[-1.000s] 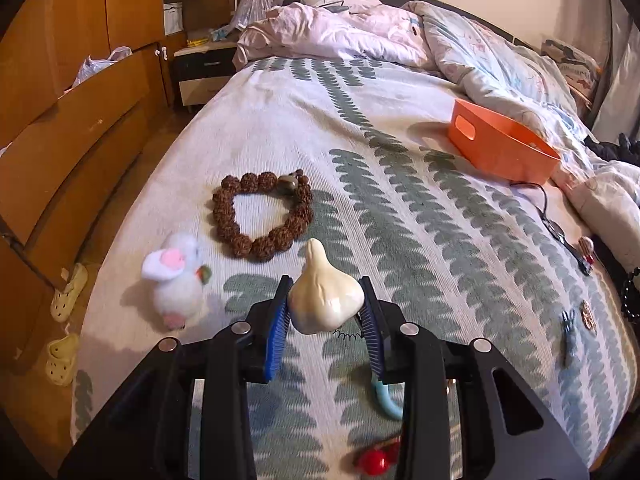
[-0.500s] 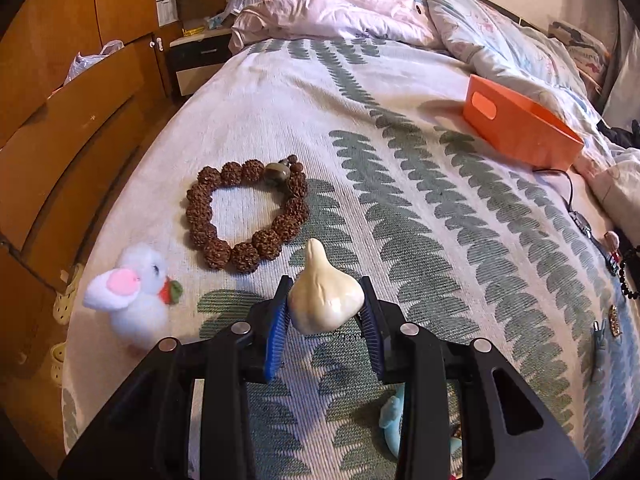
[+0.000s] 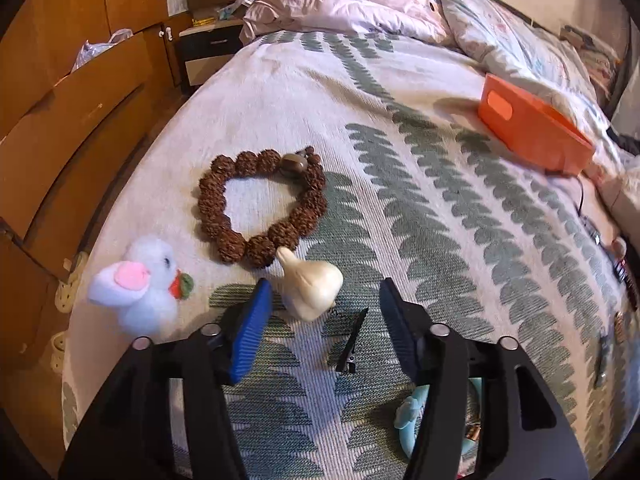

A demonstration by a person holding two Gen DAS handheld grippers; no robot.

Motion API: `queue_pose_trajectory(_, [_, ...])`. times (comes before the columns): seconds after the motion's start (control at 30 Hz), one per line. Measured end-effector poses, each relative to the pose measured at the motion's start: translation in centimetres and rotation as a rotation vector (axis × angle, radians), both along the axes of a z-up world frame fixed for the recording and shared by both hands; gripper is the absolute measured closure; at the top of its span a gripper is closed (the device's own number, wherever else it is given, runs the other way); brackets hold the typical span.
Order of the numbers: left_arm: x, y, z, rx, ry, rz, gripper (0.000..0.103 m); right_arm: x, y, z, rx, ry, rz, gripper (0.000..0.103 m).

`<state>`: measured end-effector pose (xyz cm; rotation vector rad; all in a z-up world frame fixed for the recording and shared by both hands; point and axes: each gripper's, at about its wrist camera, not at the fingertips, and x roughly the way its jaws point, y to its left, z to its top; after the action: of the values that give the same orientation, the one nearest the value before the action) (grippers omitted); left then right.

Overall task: Organize jewelry
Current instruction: 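Release garlic ornament by brown bracelet with left tool while right releases black bracelet by Santa clip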

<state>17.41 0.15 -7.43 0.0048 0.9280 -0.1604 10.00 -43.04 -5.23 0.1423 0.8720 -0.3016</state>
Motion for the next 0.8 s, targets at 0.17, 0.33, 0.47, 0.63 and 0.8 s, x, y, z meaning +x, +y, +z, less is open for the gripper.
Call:
queue_pose_trajectory(0.17, [-0.5,0.5,1.3,-0.035,-0.015,-0.001,0.038,-1.7,1.8,1.9,-0.038,-0.077,0.024,0.029])
queue_pose_trajectory(0.33, [-2.0,0.6,2.1,-0.055,-0.017,-0.012,0.033,-3.7,4.3,3.3,0.006,-0.101,0.080,0.013])
queue_pose_trajectory(0.47, [-4.5,0.7,2.1,-0.046,-0.031,-0.032,0.026,-4.7,8.4,2.8,-0.025,-0.034,0.169,0.003])
queue_pose_trajectory(0.63, [-7.9,0.5,2.0,-0.027,-0.026,-0.083,0.025,-7.2,14.4,2.0,-0.110,-0.010,0.308,0.003])
queue_pose_trajectory(0.8, [-10.2,-0.7,2.0,0.024,-0.051,-0.110,0.022,-10.9,18.7,0.9,-0.083,-0.026,0.401,0.003])
